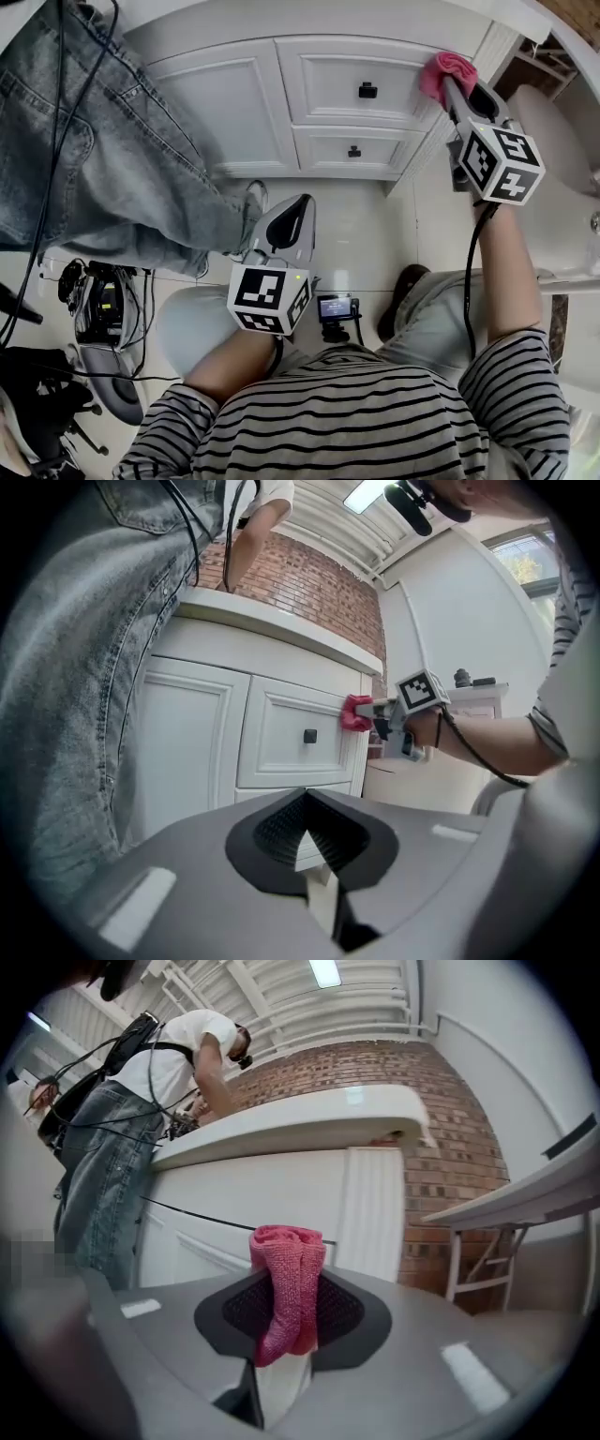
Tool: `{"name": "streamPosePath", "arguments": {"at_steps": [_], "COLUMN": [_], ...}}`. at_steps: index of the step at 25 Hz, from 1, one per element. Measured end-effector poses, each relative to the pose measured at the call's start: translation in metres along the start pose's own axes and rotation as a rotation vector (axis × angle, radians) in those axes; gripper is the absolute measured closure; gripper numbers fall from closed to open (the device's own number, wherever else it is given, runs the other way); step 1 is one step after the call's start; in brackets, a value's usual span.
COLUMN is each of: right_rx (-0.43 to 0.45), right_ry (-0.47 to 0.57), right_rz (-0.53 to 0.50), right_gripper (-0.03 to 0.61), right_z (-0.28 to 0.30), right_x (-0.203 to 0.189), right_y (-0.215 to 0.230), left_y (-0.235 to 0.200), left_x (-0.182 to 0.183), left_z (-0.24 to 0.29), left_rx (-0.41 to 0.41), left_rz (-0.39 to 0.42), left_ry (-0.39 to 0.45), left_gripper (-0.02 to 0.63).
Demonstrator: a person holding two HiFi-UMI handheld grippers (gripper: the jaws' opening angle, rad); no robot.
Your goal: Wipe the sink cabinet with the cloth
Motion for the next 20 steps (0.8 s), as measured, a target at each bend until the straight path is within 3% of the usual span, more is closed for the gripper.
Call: {"name": "streamPosePath", "arguments": {"at_steps": [3,5,7,9,13,16,20], "right_rx": [-0.101,-0.109,-0.034,0.095,0.289,0.307,0.298], "right_ry": [-0.018,-0.013,0.019,0.041,-0.002,-0.056,-0.051], "right_rz": [0.043,0.069,0.068,0.051,0.003,-0.034,-0.066], "right_gripper": [0.480,0.487,0.488,0.488,0.488,0.488,0.486], "right_z": [-0.018,-0.023,-0.021,-0.007,0.044,0.079,0.087], "right_x": [-0.006,-0.002,0.007,0.013,0.000,-0.014,-0.021], "right_y": [0.034,0.031,0.004,-0.042,-0.139,-0.178,-0.182], "left_y": [0.003,0.006,0.008,0.009,0.003,-0.005,-0.011], "left_x": [0.000,0.001,0.003,0.005,0.005,0.007,0.009], "left_z": [0.001,0.001,0.000,-0.001,-0.005,-0.010,-0.017], "left_rx": [-0.002,-0.007,-0.015,-0.017,0.004,0.031,0.043], "left_rz": [0.001,0.004,0.008,0.011,0.015,0.012,0.014], "left_ry": [0.002,0.003,0.009,0.018,0.024,0.029,0.043], "left_gripper": [0.614,0.614,0.614,0.614,0.614,0.614,0.614]}}
Point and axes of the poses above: the fingertips, and each gripper's own axes: z forward along the fingers, y to its right, x out of its top, the point moved 9 cm from there along -z, backward along the fingers
